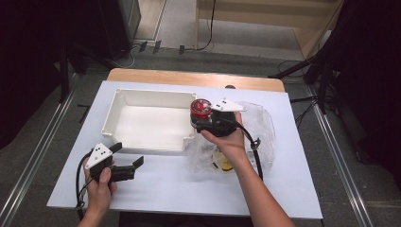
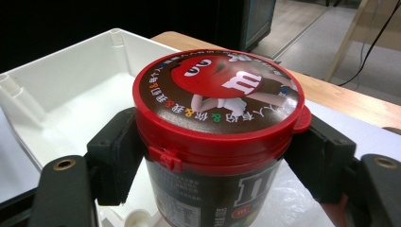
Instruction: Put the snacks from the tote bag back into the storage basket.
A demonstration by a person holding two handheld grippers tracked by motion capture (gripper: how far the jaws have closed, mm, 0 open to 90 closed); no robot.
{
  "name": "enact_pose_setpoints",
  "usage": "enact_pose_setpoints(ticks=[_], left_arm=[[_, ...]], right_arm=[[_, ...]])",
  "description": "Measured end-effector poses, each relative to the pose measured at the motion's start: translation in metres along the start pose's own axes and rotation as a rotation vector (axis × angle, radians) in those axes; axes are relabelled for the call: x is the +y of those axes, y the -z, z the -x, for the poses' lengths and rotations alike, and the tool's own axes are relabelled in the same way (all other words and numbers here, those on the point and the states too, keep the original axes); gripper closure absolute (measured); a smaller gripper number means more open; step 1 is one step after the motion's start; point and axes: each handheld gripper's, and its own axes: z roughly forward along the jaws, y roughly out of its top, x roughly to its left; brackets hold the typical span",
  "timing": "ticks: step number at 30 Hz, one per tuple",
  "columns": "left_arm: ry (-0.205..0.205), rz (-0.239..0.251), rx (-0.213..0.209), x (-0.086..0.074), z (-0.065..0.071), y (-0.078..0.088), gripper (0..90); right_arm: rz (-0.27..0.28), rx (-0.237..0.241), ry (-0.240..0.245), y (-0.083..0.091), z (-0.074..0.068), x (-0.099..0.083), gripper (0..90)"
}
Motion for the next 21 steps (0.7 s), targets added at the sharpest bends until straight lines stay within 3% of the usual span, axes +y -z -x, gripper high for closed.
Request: enact_pose_setpoints(ticks=[21], left_arm=[[0.002,0.005,0.003,0.000,-0.001,0.001,1.1]], right_arm=[[-0.011,0.019,0.031,-0.018,-0.013,0.016,26.2]])
